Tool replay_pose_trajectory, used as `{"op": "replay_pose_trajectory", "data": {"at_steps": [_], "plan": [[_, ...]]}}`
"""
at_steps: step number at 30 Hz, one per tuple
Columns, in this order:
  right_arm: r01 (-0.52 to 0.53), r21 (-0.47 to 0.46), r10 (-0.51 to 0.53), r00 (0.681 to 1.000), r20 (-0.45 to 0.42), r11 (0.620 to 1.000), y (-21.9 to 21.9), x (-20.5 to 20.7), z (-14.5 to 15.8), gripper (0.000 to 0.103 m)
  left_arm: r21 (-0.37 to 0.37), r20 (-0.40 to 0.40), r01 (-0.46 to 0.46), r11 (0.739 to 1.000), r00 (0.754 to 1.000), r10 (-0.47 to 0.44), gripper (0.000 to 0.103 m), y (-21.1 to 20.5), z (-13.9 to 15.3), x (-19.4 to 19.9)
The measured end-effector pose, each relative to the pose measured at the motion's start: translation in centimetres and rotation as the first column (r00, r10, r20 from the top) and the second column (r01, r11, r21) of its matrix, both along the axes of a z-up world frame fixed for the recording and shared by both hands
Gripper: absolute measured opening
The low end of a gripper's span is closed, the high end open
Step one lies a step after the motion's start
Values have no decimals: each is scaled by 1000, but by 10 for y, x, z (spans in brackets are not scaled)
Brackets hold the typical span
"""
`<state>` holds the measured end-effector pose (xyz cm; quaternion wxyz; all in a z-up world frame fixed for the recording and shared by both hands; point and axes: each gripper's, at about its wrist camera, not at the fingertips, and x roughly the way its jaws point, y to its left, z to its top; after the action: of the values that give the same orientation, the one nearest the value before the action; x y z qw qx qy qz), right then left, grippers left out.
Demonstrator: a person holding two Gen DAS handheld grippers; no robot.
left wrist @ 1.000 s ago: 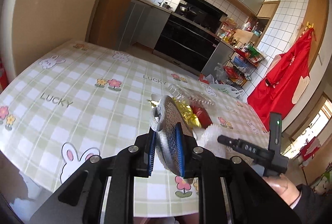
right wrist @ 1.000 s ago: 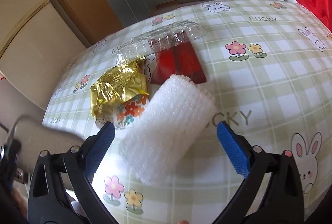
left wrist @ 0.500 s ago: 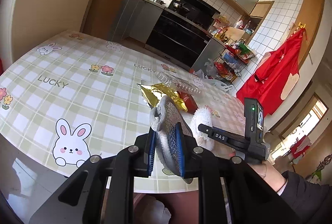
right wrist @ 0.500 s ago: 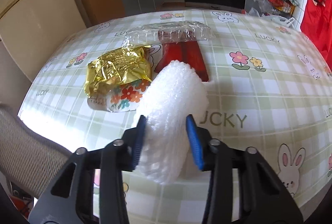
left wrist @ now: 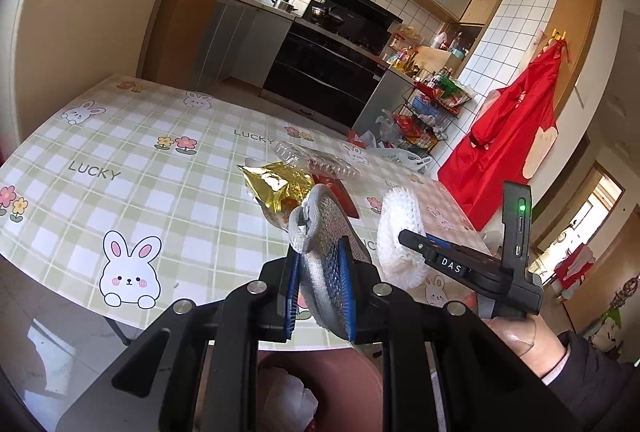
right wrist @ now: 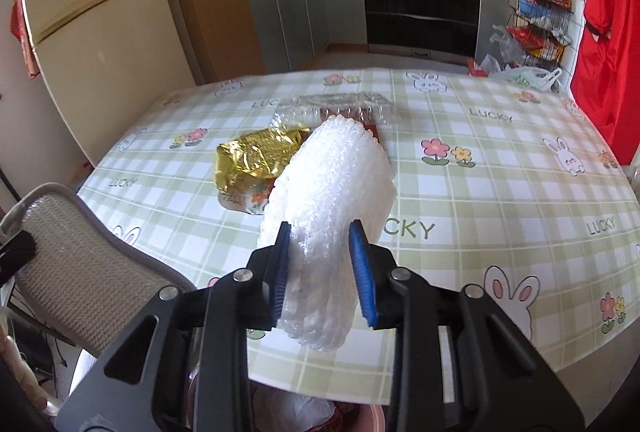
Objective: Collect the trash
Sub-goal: 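Carry the mesh pad and foam sleeve over the pink bin and open both tools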
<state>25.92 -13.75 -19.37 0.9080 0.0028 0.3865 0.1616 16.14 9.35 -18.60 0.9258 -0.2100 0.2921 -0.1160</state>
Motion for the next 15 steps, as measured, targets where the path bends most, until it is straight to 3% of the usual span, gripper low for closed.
{"op": "replay_pose_trajectory", "data": {"at_steps": [6,10,15], "plan": [[-5,33,3,998,65,999,-12,-39,33,32,25,5,41,999,999,-41,18,-12,10,-21],[-5,90,-6,993,118,996,-26,-72,61,32,0,5,91,996,996,-91,18,-19,23,-38],[-5,139,-22,981,195,990,-47,-110,93,32,65,18,137,988,990,-138,18,-35,38,-63]]}}
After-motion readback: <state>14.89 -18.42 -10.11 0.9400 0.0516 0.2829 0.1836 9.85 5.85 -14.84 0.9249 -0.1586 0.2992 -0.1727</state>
